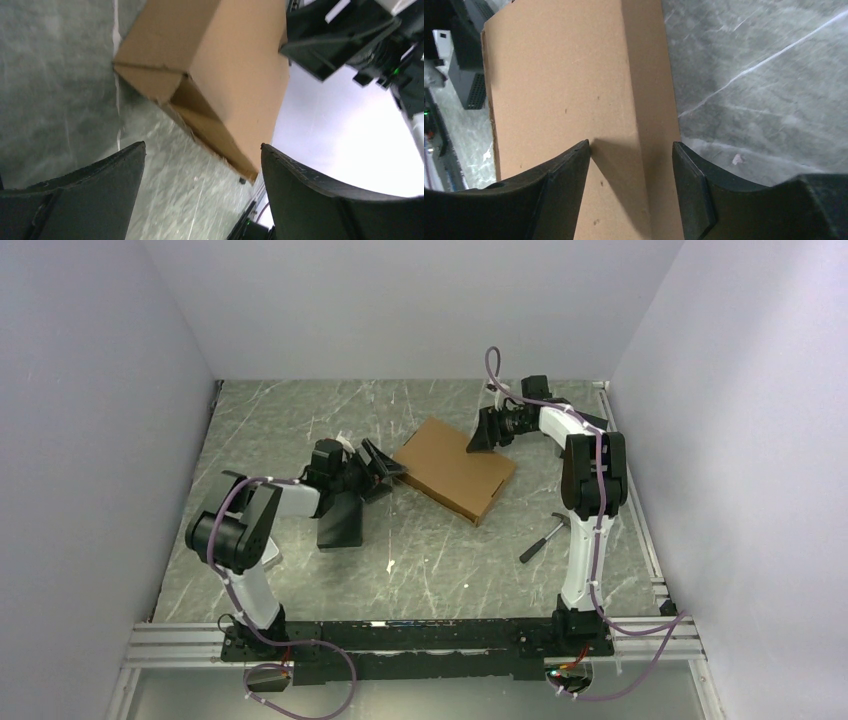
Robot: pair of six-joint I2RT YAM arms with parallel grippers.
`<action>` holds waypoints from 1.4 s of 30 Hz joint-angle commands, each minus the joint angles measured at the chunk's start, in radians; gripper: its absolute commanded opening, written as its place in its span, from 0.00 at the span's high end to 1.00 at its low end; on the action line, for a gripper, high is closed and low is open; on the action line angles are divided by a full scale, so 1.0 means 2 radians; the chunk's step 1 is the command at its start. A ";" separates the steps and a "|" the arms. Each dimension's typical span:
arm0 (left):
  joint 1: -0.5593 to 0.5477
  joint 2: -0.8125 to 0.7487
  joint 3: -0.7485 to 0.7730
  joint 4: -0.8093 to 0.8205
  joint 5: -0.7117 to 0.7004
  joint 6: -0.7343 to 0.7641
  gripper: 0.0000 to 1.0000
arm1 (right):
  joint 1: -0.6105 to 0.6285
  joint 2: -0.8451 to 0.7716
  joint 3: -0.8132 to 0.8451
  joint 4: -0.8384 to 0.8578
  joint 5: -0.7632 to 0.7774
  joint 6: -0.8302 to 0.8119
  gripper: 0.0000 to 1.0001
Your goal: Fold the paper box
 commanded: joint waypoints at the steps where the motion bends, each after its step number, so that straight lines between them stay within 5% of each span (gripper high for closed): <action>1: -0.001 0.033 0.042 -0.016 -0.037 -0.028 0.11 | 0.002 -0.007 -0.014 -0.010 -0.011 -0.005 0.37; 5: -0.001 0.055 0.087 -0.078 -0.067 -0.026 0.16 | 0.002 -0.009 -0.017 -0.009 -0.010 -0.005 0.40; 9: -0.002 0.083 0.138 -0.140 -0.070 -0.014 0.44 | 0.003 -0.009 -0.020 -0.013 0.000 -0.011 0.46; 15: -0.008 0.114 0.188 -0.184 -0.053 0.032 0.67 | 0.010 -0.006 -0.023 -0.025 0.003 -0.024 0.50; 19: -0.010 0.111 0.194 -0.200 -0.054 0.081 0.73 | 0.014 -0.009 -0.026 -0.033 0.002 -0.033 0.50; 24: -0.009 0.082 0.172 -0.170 -0.029 0.128 0.70 | 0.017 -0.021 -0.042 -0.032 0.000 -0.037 0.48; 33: -0.004 -0.033 0.101 -0.191 -0.085 0.139 0.39 | 0.016 -0.056 -0.078 -0.003 0.010 -0.019 0.44; 36: 0.001 -0.032 0.093 -0.196 -0.091 0.110 0.28 | 0.016 -0.054 -0.079 -0.003 0.013 -0.019 0.44; 42: 0.008 0.027 0.154 -0.225 -0.090 0.094 0.23 | 0.016 -0.052 -0.079 -0.004 0.013 -0.021 0.44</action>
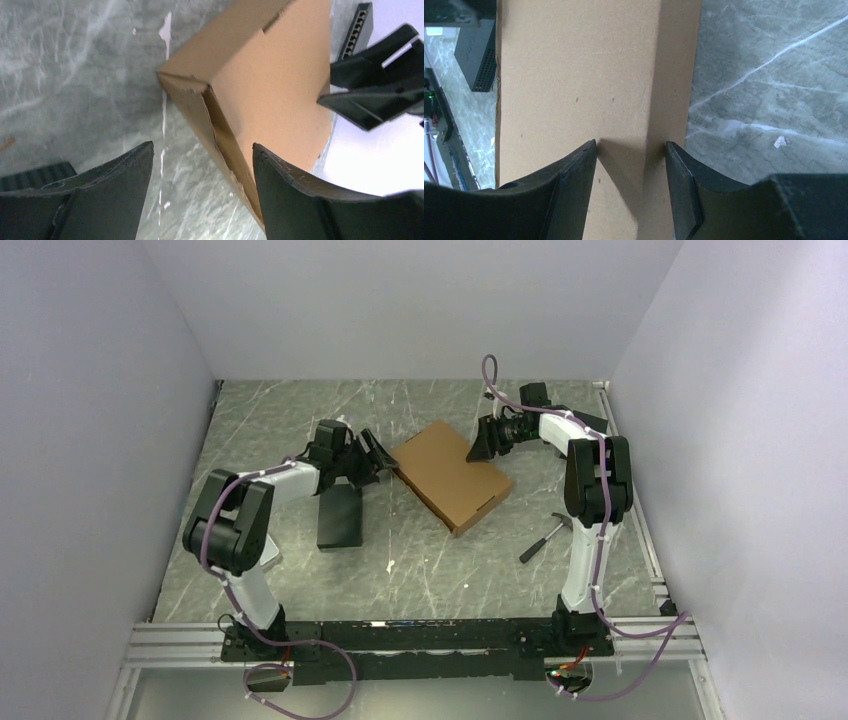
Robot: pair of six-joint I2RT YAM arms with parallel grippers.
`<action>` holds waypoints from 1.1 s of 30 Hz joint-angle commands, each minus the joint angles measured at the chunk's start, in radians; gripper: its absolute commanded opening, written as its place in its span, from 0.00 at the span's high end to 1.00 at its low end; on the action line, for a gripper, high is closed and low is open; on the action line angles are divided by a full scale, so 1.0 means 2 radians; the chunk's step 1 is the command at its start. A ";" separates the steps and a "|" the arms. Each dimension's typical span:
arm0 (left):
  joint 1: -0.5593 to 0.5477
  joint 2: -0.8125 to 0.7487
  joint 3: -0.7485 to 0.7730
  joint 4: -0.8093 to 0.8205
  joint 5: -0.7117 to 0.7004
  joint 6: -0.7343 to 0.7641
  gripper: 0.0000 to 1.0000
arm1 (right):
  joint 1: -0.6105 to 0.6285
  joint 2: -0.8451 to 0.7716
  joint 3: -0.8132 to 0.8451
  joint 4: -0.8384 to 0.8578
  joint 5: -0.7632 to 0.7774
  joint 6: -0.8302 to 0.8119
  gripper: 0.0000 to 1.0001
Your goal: Fold the paper box
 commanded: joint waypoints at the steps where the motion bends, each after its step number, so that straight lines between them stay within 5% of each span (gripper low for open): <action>1: 0.008 0.047 0.060 -0.025 -0.009 -0.015 0.23 | 0.004 -0.010 -0.009 -0.009 0.016 -0.007 0.44; 10: 0.021 0.113 0.103 0.021 0.016 -0.035 0.27 | 0.005 -0.007 -0.007 -0.013 0.015 -0.011 0.44; 18: 0.024 0.144 0.092 0.099 0.070 -0.069 0.71 | 0.009 -0.003 -0.005 -0.016 0.025 -0.016 0.44; 24: 0.026 0.141 0.070 0.138 0.082 -0.062 0.94 | 0.012 -0.004 -0.004 -0.020 0.027 -0.020 0.44; 26: 0.028 0.131 0.064 0.143 0.084 -0.052 0.93 | 0.012 -0.006 -0.004 -0.021 0.029 -0.022 0.43; 33: 0.036 0.019 0.016 0.127 0.069 0.018 0.42 | 0.005 -0.028 -0.011 -0.015 0.025 -0.018 0.34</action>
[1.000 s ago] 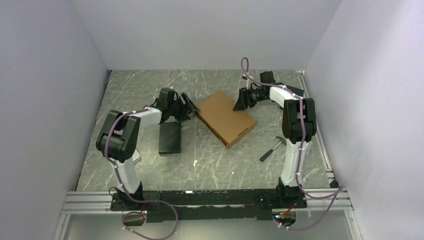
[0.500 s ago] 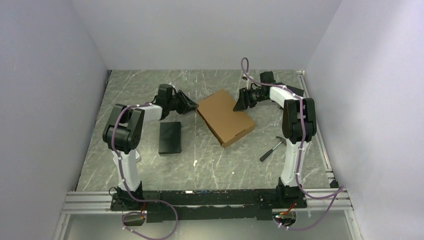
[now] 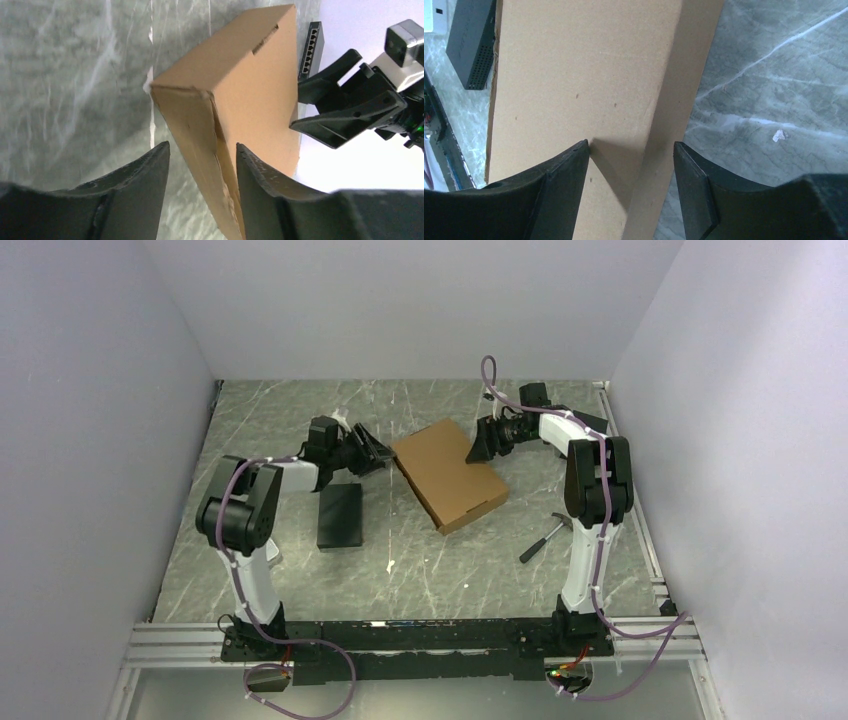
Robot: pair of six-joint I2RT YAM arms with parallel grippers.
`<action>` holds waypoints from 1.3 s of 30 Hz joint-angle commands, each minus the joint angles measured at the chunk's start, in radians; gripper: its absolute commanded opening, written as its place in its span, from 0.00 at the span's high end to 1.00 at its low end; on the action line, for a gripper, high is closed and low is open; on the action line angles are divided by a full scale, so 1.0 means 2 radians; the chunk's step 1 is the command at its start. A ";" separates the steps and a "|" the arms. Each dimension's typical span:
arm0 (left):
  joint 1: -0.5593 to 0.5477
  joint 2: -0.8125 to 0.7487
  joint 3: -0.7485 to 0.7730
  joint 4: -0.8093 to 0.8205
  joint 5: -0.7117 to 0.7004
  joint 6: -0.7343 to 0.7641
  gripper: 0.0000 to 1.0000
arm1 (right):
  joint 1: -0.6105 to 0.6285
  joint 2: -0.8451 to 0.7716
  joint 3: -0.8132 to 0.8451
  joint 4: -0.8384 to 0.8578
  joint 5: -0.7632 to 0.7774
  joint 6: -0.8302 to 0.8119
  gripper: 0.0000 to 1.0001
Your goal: Fold the paper box
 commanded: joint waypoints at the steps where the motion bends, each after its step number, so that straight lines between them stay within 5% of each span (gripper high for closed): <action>1: -0.001 -0.098 -0.025 -0.020 -0.007 0.062 0.38 | 0.003 -0.028 -0.012 -0.006 0.013 -0.012 0.33; 10: -0.019 -0.138 -0.103 -0.004 -0.002 0.025 0.30 | 0.000 -0.022 -0.013 -0.006 0.007 -0.008 0.33; 21: -0.081 -0.022 -0.005 0.010 0.002 -0.005 0.30 | 0.007 -0.012 -0.013 -0.008 0.009 -0.009 0.33; 24: -0.087 0.011 0.018 -0.004 -0.008 -0.016 0.37 | 0.011 -0.011 -0.012 -0.012 0.007 -0.012 0.35; 28: -0.087 0.037 0.024 0.021 0.001 -0.036 0.71 | 0.015 -0.010 -0.010 -0.016 0.002 -0.016 0.38; 30: -0.088 0.035 0.021 0.023 0.002 -0.036 0.73 | 0.016 -0.011 -0.010 -0.017 0.001 -0.016 0.38; 33: -0.088 0.017 0.006 0.029 0.003 -0.027 0.70 | 0.016 -0.012 -0.009 -0.019 0.005 -0.020 0.36; 39: -0.088 -0.044 -0.035 0.045 0.007 0.003 0.44 | 0.011 -0.035 -0.016 -0.015 0.008 -0.021 0.28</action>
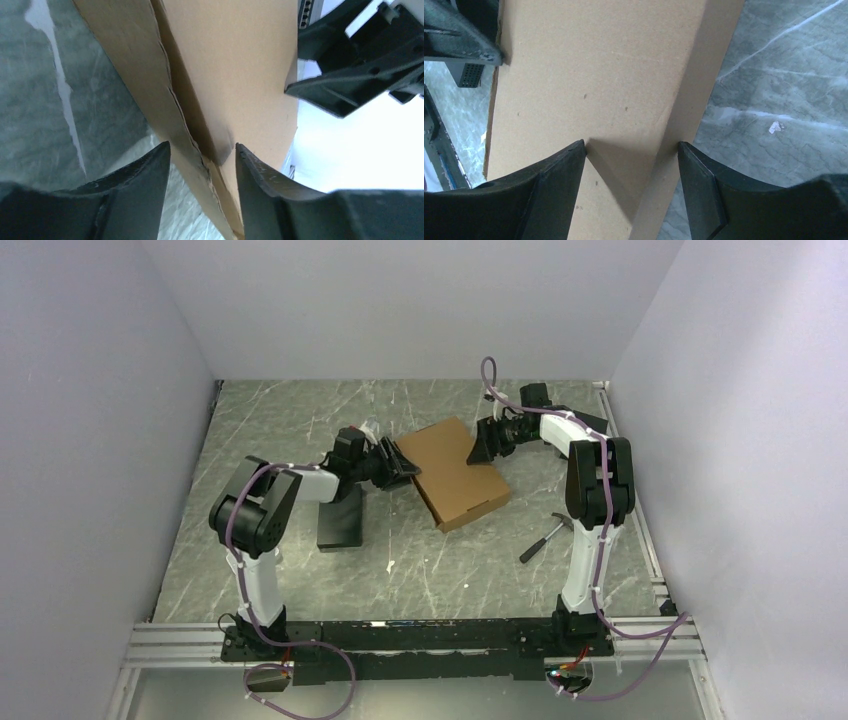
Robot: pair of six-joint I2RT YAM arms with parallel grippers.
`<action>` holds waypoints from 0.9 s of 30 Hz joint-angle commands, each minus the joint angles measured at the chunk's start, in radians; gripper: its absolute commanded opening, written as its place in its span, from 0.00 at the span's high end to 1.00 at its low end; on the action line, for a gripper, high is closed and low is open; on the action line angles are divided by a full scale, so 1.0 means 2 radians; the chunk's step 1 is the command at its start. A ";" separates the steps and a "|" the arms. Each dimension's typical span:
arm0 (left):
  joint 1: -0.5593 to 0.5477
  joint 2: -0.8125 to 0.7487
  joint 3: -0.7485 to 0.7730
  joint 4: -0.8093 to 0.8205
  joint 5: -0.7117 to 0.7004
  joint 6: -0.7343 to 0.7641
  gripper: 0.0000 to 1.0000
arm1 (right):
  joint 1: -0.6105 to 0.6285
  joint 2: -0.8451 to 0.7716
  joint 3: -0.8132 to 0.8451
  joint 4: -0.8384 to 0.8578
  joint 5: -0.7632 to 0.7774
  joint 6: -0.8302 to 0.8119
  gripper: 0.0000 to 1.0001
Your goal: Fold the paper box
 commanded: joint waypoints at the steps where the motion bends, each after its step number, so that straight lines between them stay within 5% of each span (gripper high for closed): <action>1: -0.013 -0.056 -0.027 0.030 0.014 0.029 0.39 | 0.012 -0.030 -0.009 -0.013 -0.005 -0.016 0.26; 12: -0.057 -0.090 -0.083 0.045 0.003 0.022 0.21 | 0.010 -0.030 -0.013 -0.014 -0.002 -0.018 0.21; 13: -0.074 -0.071 -0.074 0.050 -0.004 0.009 0.02 | 0.011 -0.030 -0.014 -0.014 -0.002 -0.018 0.21; 18: -0.101 -0.055 -0.052 0.033 -0.026 -0.008 0.01 | 0.012 -0.032 -0.022 -0.013 0.000 -0.021 0.22; 21: -0.113 -0.052 -0.031 0.004 -0.038 -0.008 0.08 | 0.014 -0.033 -0.021 -0.013 0.000 -0.020 0.22; 26: -0.118 -0.041 -0.021 0.001 -0.036 -0.017 0.48 | 0.017 -0.033 -0.022 -0.013 0.002 -0.020 0.23; 27: -0.118 -0.039 -0.022 0.000 -0.037 -0.018 0.50 | 0.017 -0.033 -0.022 -0.013 0.002 -0.019 0.23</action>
